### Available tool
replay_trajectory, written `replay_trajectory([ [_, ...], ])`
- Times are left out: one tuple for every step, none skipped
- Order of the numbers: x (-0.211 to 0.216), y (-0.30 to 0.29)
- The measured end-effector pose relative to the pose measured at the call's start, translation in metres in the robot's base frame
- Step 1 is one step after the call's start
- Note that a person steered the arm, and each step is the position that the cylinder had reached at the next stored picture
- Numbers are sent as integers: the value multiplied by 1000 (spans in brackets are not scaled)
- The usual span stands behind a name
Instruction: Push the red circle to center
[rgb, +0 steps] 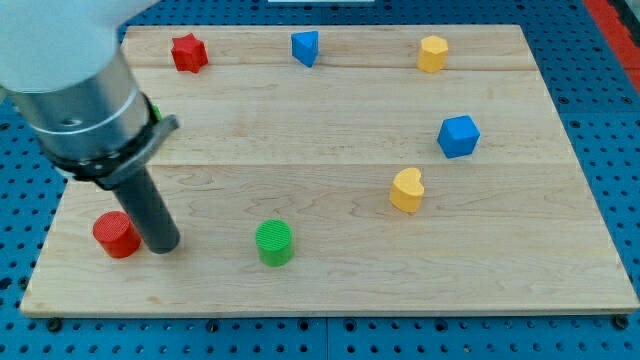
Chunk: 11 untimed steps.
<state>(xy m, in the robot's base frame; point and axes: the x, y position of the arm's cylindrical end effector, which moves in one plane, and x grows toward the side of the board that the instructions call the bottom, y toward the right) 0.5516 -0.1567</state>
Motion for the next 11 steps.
replay_trajectory([
  [42,-4],
  [39,-72],
  [-10,-82],
  [-30,-56],
  [-50,-28],
  [3,-33],
  [-26,-9],
  [-64,31],
  [-52,34],
  [-19,39],
  [-35,93],
])
